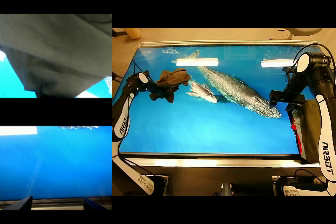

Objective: Fold the shirts.

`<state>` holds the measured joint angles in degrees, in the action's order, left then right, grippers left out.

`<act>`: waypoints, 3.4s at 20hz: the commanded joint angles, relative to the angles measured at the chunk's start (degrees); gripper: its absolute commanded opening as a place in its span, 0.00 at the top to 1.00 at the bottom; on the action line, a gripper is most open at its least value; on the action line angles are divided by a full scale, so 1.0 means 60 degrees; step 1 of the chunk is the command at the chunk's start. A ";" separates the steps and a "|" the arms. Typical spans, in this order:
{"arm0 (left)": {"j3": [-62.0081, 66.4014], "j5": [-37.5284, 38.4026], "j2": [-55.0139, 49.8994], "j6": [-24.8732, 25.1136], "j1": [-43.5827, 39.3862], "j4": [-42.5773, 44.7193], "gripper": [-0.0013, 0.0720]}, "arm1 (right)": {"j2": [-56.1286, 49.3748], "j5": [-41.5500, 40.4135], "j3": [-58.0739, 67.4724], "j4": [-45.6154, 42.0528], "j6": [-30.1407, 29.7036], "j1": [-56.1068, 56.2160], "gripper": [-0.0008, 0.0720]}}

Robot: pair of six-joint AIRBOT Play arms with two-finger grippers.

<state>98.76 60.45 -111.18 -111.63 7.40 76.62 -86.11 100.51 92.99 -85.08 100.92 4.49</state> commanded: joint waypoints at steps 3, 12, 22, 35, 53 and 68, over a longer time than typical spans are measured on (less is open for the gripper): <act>0.0106 -0.1002 0.1880 0.2568 -0.0302 -0.1905 0.95 | -0.0004 -0.1191 -0.0004 -0.0197 -0.0178 0.0000 0.06; -0.1592 -0.0729 0.7967 0.3643 -0.5595 -0.0696 0.95 | 0.0860 -0.0499 0.0000 -0.1326 -0.0579 0.0000 0.03; -0.4765 -0.1399 0.5227 0.0787 -0.8896 -0.0197 0.02 | 0.2903 -0.0572 -0.0026 -0.1923 -0.0189 0.0004 0.03; -0.2670 0.0816 0.2779 0.1843 -0.1585 -0.0903 0.03 | 0.2590 -0.3104 -0.3588 0.3949 -0.1424 0.0004 0.04; -0.2659 -0.2069 0.1439 0.2371 -0.1861 -0.2095 0.95 | -0.0495 -0.8408 -0.4189 0.5956 -0.1501 0.2750 0.02; -0.1752 -0.1683 0.7577 0.2838 -0.1450 0.1271 0.95 | 0.2226 -0.5727 -0.1220 0.5745 -0.3370 -0.0197 0.96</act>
<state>85.60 49.89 -77.38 -94.76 -4.05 75.35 -83.00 60.34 78.11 -42.65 85.14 10.39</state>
